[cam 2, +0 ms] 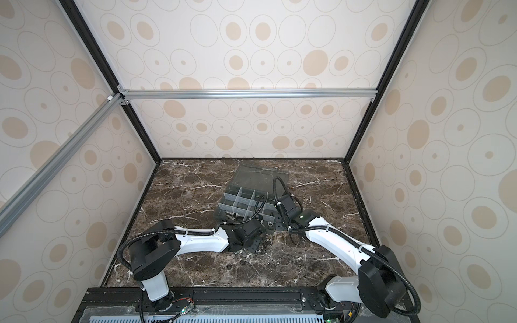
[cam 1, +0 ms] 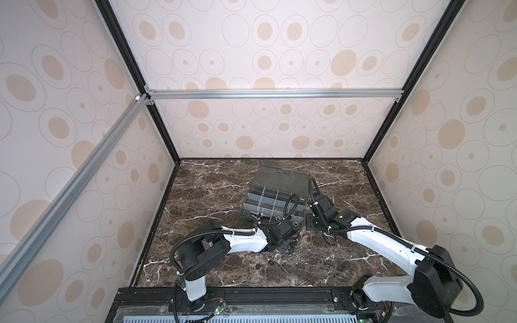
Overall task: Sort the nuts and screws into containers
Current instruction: 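Close the left gripper on the black bolt and lift while the right gripper draws back, then carry the black bolt into the compartment and open the left gripper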
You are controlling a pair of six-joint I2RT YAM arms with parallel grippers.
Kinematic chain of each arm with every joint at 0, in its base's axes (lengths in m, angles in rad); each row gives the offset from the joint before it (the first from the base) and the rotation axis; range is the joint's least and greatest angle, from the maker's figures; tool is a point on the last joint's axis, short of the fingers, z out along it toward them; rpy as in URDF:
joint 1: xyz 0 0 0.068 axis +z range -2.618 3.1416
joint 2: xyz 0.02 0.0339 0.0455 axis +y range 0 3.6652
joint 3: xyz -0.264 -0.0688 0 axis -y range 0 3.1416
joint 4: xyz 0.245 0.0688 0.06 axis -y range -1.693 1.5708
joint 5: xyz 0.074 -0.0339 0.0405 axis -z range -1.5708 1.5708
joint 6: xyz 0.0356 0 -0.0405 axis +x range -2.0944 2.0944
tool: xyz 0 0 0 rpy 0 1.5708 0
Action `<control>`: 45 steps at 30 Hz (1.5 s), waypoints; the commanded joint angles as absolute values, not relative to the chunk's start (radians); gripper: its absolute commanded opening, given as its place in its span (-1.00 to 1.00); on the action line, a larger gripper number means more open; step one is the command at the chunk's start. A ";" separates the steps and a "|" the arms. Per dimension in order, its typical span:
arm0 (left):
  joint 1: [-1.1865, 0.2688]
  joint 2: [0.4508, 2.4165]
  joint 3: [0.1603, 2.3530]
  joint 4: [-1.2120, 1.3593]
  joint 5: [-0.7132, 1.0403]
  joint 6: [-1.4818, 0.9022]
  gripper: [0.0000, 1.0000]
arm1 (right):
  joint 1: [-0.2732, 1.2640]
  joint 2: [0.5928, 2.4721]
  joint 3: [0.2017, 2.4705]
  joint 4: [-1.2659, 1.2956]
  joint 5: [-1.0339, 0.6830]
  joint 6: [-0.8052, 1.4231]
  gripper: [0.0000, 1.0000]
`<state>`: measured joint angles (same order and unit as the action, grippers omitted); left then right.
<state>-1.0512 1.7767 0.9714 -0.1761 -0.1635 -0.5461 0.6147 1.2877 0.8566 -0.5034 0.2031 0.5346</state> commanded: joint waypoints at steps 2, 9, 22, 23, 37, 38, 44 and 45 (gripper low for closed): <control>-1.060 1.698 0.984 -0.195 -0.185 -0.544 -0.76 | 0.612 1.247 0.840 -0.524 0.234 0.546 -0.20; -1.060 1.592 1.038 -0.217 -0.229 -0.508 -0.75 | 0.612 1.206 0.827 -0.525 0.258 0.546 -0.20; -0.981 1.805 1.327 -0.205 -0.240 -0.387 -0.74 | 0.611 1.098 0.811 -0.591 0.296 0.535 -0.20; -0.969 1.831 1.357 -0.228 -0.234 -0.387 -0.75 | 0.612 1.087 0.809 -0.597 0.302 0.535 -0.21; -0.902 1.972 1.485 -0.220 -0.150 -0.387 -0.70 | 0.610 1.026 0.757 -0.583 0.333 0.535 -0.19; -0.900 1.970 1.484 -0.219 -0.151 -0.387 -0.64 | 0.609 1.030 0.758 -0.582 0.332 0.533 -0.19; -0.899 1.953 1.478 -0.219 -0.155 -0.397 -0.35 | 0.610 1.052 0.759 -0.560 0.329 0.530 -0.19; -0.900 1.947 1.472 -0.215 -0.156 -0.402 -0.34 | 0.610 1.055 0.758 -0.556 0.328 0.527 -0.19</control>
